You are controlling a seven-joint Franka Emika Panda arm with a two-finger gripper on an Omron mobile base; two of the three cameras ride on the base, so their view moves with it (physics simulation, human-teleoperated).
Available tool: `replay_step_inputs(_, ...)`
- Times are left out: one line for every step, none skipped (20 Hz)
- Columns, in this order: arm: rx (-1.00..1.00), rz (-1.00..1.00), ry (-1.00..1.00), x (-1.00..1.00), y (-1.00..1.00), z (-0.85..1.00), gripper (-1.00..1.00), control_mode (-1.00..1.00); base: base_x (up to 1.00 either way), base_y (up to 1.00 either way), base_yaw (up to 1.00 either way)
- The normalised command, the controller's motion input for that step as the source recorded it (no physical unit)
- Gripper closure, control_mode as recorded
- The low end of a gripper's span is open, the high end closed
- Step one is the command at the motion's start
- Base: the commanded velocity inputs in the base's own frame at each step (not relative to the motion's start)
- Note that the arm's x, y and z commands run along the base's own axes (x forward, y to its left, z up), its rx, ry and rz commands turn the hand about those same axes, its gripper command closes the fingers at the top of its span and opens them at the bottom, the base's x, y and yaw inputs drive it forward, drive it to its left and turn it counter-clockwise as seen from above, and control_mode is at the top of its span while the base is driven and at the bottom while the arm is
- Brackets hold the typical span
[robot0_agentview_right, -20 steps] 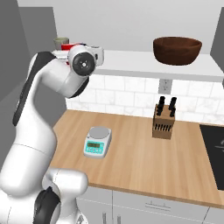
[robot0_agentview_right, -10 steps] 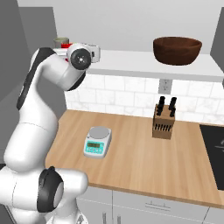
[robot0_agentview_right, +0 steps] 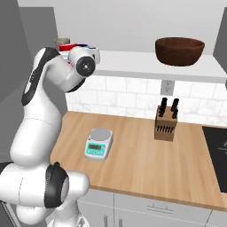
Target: Gather all objects into one cabinet and sort the glasses and bowls to opposite sides.
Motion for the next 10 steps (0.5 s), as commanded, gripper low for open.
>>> replay_step_inputs(0.00, 0.08, -0.29, 0.22, 0.18, -0.28, 1.00, -1.00, 0.00, 0.00, 0.00)
replay_step_inputs(0.00, 0.08, -0.27, 0.24, 0.17, -0.26, 1.00, -1.00, 0.00, 0.00, 0.00)
replay_step_inputs(0.00, 0.07, -0.25, 0.24, 0.15, -0.18, 1.00, -1.00, 0.00, 0.00, 0.00)
replay_step_inputs(0.00, 0.07, -0.23, 0.24, 0.14, -0.14, 1.00, -1.00, 0.00, 0.00, 0.00)
replay_step_inputs(0.00, 0.05, -0.20, 0.29, 0.14, -0.01, 1.00, -1.00, 0.00, 0.00, 0.00)
replay_step_inputs(0.00, 0.05, -0.18, 0.28, 0.16, -0.01, 1.00, -1.00, 0.00, 0.00, 0.00)
replay_step_inputs(0.00, 0.04, -0.18, 0.25, 0.14, 0.00, 1.00, -1.00, 0.00, 0.00, 0.00)
replay_step_inputs(0.00, 0.03, -0.14, 0.19, 0.09, 0.00, 1.00, -1.00, 0.00, 0.00, 0.00)
replay_step_inputs(0.00, 0.01, -0.10, 0.21, 0.09, 0.00, 1.00, -1.00, 0.00, 0.00, 0.00)
replay_step_inputs(0.00, 0.01, -0.05, 0.16, 0.05, 0.00, 1.00, -1.00, 0.00, 0.00, 0.00)
